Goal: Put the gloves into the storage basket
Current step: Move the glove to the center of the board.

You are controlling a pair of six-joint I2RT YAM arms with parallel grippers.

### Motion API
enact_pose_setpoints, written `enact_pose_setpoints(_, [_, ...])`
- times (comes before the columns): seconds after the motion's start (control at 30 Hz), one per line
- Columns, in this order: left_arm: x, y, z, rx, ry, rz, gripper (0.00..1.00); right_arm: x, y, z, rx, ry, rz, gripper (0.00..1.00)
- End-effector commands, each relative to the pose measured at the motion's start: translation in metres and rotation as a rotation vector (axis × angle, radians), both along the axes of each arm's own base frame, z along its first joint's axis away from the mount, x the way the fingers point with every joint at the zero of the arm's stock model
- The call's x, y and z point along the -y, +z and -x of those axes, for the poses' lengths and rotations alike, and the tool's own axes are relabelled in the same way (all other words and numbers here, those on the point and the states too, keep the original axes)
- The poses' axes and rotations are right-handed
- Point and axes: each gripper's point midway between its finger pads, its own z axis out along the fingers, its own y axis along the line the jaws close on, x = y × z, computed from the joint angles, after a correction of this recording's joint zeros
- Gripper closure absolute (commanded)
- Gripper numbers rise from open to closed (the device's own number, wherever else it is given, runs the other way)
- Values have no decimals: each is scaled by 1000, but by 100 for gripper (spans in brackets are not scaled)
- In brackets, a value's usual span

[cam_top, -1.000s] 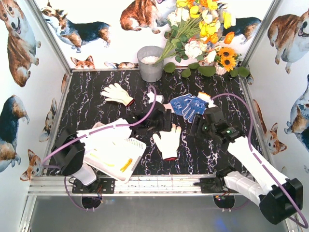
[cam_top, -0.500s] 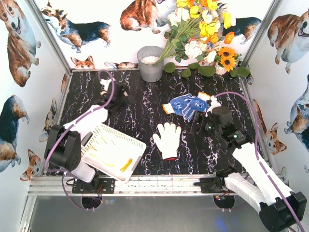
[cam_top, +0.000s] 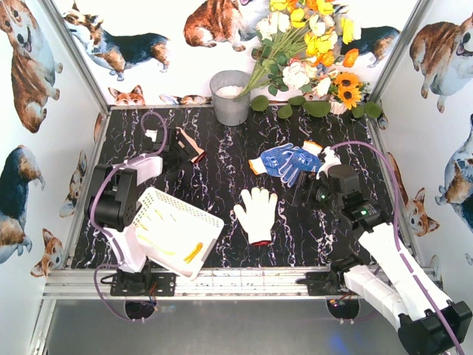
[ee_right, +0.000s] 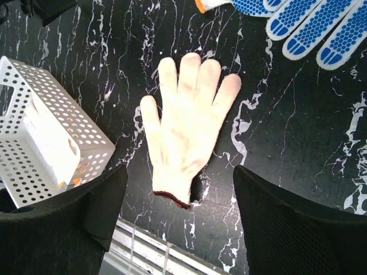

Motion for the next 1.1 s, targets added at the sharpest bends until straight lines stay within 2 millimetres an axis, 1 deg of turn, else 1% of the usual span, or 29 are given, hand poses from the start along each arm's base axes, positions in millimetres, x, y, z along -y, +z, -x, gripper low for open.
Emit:
enact_pose_setpoints(0.0, [-3, 15, -33, 81, 9, 52, 27, -1, 7, -9, 41, -5, -6, 23])
enact_pose_setpoints(0.17, [-6, 5, -46, 79, 15, 45, 30, -3, -1, -16, 21, -18, -6, 23])
enact_pose_setpoints(0.33, [-10, -10, -58, 70, 34, 48, 37, -13, -12, -20, -25, 21, -20, 24])
enact_pose_setpoints(0.5, [-14, -24, -64, 59, 68, 57, 48, -15, -20, -22, -45, 31, -15, 25])
enact_pose_setpoints(0.57, [-15, -26, -65, 64, 81, 59, 54, -16, -22, -22, -50, 38, -15, 25])
enact_pose_setpoints(0.63, [-16, -28, -66, 66, 84, 50, 63, -19, -28, -21, -79, 60, -11, 27])
enact_pose_setpoints(0.67, [-17, -29, -66, 63, 82, 40, 68, -22, -32, -19, -104, 73, -8, 28])
enact_pose_setpoints(0.7, [-18, -29, -65, 61, 74, 28, 76, -25, -39, -16, -136, 88, 4, 31])
enact_pose_setpoints(0.73, [-19, -29, -65, 60, 71, 23, 80, -26, -43, -14, -158, 94, 17, 32])
enact_pose_setpoints(0.8, [-18, -28, -63, 60, 51, 11, 93, -30, -53, -9, -198, 102, 71, 34])
enact_pose_setpoints(0.87, [-15, -26, -57, 55, 20, 6, 100, -39, -61, -2, -212, 129, 134, 34])
enact_pose_setpoints(0.9, [-13, -25, -54, 53, 4, 4, 100, -44, -61, 0, -210, 137, 150, 34])
enact_pose_setpoints(0.93, [-10, -25, -49, 48, -12, 3, 100, -49, -69, 4, -239, 145, 168, 35])
enact_pose_setpoints(0.97, [-7, -24, -44, 45, -30, 5, 100, -53, -72, 6, -262, 146, 165, 35])
enact_pose_setpoints(1.03, [5, -19, -33, 47, -89, 22, 100, -60, -78, 9, -298, 145, 140, 35])
enact_pose_setpoints(1.07, [13, -19, -26, 39, -122, 27, 100, -63, -81, 10, -305, 144, 129, 38])
